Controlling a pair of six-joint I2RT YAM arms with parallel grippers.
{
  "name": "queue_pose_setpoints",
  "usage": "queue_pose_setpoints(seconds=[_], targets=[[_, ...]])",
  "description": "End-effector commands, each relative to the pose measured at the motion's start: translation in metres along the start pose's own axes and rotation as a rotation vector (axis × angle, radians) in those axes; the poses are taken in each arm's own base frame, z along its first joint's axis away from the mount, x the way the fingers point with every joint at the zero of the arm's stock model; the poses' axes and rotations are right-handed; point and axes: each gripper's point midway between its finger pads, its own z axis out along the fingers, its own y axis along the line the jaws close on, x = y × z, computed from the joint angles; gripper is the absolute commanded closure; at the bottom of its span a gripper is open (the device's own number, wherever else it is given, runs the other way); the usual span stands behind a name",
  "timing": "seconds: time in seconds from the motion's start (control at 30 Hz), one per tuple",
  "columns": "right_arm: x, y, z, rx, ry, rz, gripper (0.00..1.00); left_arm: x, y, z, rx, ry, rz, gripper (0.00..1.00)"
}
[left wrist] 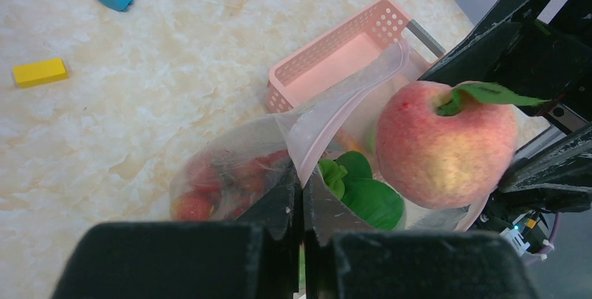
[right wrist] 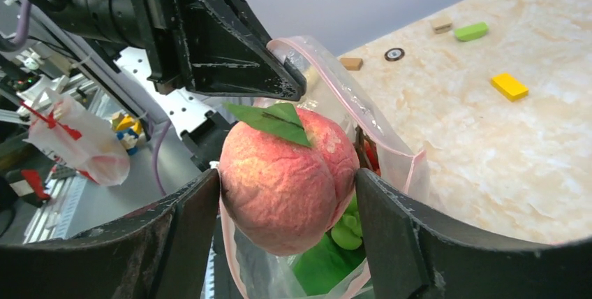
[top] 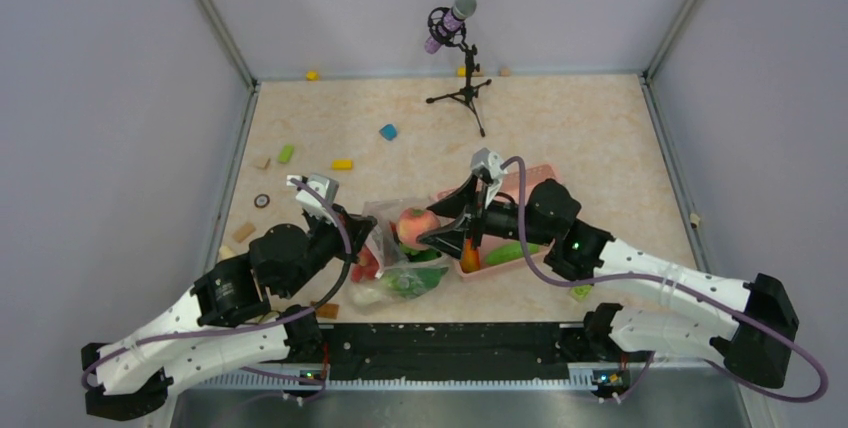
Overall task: Place the food in the zip-top bag and seal the zipper
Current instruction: Place the fake fruit in the zipper food storage bag.
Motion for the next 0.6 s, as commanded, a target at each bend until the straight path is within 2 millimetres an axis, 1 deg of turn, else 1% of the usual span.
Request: queue_pose_setpoints(seconds=[0.0, 0.17, 0.3, 0.47, 0.5, 0.57], targets=[[-0.021, -0.002, 0.004, 0.049, -0.027, -0.065, 0.27, -0.01, -0.004, 0.0, 0.017, -0.041, -0.006, 1.0], [-0.019, -0.002, 0.004, 0.051, -0.014, -0.058, 0.19, -0.009, -0.004, 0.0, 0.018, -0.039, -0.006, 1.0], [-0.019, 0.0, 0.005, 0.044, -0.008, -0.051, 0.18, -0.011, -0.003, -0.002, 0.018, -0.047, -0.01, 1.0], [-0.023, 0.001, 0.0, 0.052, -0.018, -0.052, 0.15, -0.013, -0.001, -0.003, 0.011, -0.058, -0.015, 1.0], [-0.025, 0.002, -0.001, 0.049, -0.022, -0.052, 0.13, -0.013, 0.0, -0.003, 0.008, -0.059, -0.016, 1.0], [-0.03, 0.007, -0.005, 0.041, -0.042, -0.055, 0.11, -0.013, 0.0, -0.003, 0.005, -0.06, -0.017, 1.0]])
